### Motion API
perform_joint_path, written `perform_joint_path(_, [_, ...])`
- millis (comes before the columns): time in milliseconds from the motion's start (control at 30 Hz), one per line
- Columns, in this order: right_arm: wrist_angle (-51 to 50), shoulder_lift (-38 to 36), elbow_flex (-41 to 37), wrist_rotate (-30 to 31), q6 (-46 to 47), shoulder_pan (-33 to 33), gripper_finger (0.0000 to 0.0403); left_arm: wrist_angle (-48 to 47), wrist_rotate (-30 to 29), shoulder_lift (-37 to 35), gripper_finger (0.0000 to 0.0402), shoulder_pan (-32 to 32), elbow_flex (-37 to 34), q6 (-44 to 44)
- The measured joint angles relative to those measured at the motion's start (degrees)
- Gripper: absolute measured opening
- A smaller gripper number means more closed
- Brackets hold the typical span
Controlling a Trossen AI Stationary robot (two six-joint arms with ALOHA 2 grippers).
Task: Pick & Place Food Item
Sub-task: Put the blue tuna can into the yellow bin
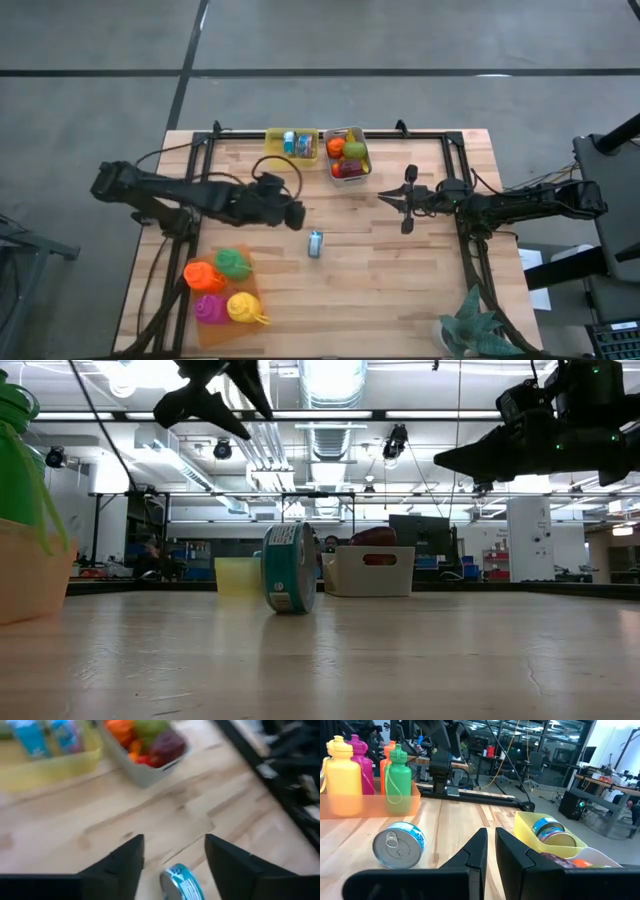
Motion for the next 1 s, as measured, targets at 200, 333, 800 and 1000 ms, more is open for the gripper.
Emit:
perform_joint_path(200, [-0.02,0.0,0.0,0.0,0.0,0.0,0.0033,-18.93,5.71,13.06,0.0277,0.17,15.21,-17.8])
perform_joint_path(333, [-0.01,0.01,0.0,0.02,0.0,0.0,0.0033,-23.88,11.14,20.25,0.031,0.32,23.31,-22.47])
perform_joint_path(800, [-0.02,0.01,0.0,0.04,0.0,0.0,0.0033,-22.54,23.83,26.81,0.034,1.63,26.81,-27.41])
perform_joint_path(1000, [-0.01,0.01,0.0,0.05,0.0,0.0,0.0033,-14.73,25.9,26.86,0.034,2.61,19.7,-27.99])
